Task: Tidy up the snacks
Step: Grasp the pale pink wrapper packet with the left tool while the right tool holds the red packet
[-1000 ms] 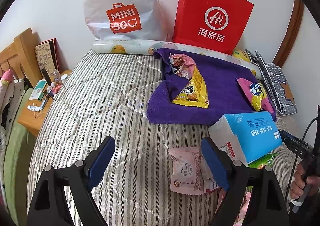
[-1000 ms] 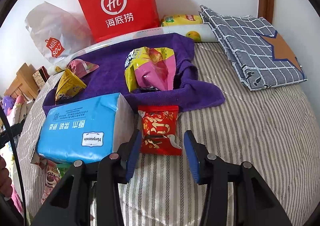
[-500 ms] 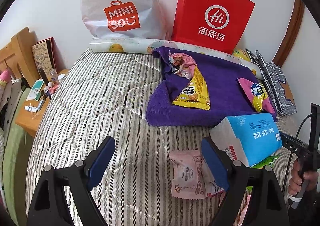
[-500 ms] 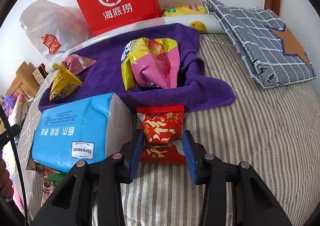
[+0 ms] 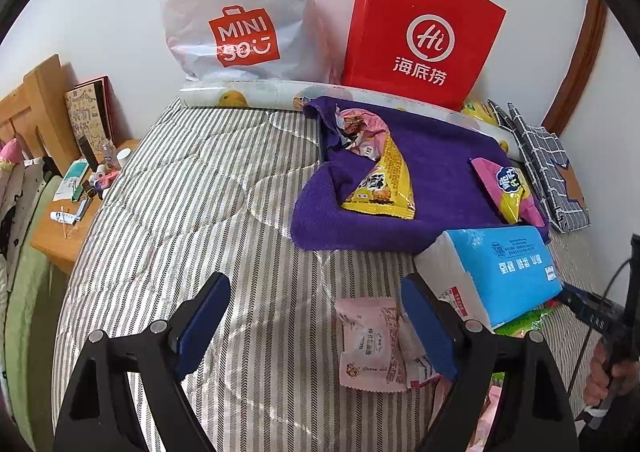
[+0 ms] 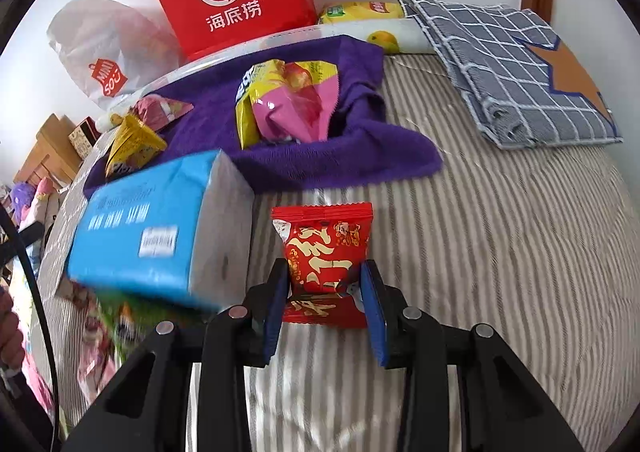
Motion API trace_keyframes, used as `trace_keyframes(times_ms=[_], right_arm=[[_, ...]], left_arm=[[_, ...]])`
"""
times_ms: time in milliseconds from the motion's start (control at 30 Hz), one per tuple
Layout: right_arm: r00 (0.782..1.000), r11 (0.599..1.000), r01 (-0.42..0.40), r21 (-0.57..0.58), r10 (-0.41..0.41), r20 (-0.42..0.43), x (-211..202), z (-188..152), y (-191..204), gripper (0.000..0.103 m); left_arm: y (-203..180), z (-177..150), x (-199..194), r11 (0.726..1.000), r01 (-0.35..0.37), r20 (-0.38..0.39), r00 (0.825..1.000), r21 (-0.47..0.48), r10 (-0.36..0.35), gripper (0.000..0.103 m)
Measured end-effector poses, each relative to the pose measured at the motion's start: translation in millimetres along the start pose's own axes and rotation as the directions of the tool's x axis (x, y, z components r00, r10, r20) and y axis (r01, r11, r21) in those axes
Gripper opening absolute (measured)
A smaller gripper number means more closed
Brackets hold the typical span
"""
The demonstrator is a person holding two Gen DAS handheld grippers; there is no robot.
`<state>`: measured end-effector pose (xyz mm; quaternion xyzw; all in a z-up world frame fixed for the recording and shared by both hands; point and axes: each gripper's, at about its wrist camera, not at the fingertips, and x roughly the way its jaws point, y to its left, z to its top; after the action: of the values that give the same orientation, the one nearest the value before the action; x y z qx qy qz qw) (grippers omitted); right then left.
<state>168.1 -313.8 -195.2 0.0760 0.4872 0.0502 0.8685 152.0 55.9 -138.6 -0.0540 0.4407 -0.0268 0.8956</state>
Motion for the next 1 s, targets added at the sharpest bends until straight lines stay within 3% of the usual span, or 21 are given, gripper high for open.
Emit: trace_keyframes(times_ms=[267,400,500,633,733,1000], right_arm=[[0.999,0.999,0.046,-0.026,-0.045,0.008,-24,-35,-5,0.039],[0.998,0.999,0.052,0.004,-0.052,0.034,-24,-36,-8,0.060],[0.998,0.998,0.058,0.018,-0.058,0.025,-15,-33,-10,0.064],[0.996,0.996,0.086,0.022,-0.087,0.029,-3,-30,-8,0.060],[0.994,0.994,0.105,-0.002,-0.105,0.035,-3,-31,-5,0.043],[0.994,0.994,0.105,-0.008,-0.105,0.037,-13,-35,0,0.041]], left_arm=[[-4,-10,-6,1.000,0.005,-0.004,1.000,0.006,-0.005,0.087],[-5,-15,-6,1.000,0.000,-0.011,1.000,0.013,0.000,0.087],[-5,-18,-6,1.000,0.000,-0.017,1.000,0.018,0.000,0.087],[-5,-20,0,1.000,0.003,-0.034,0.999,0.019,-0.002,0.087],[-6,-22,8,1.000,0.004,-0.051,0.999,0.025,-0.003,0.087],[-13,-30,35,0.999,0.021,-0.112,0.994,0.045,-0.016,0.087]])
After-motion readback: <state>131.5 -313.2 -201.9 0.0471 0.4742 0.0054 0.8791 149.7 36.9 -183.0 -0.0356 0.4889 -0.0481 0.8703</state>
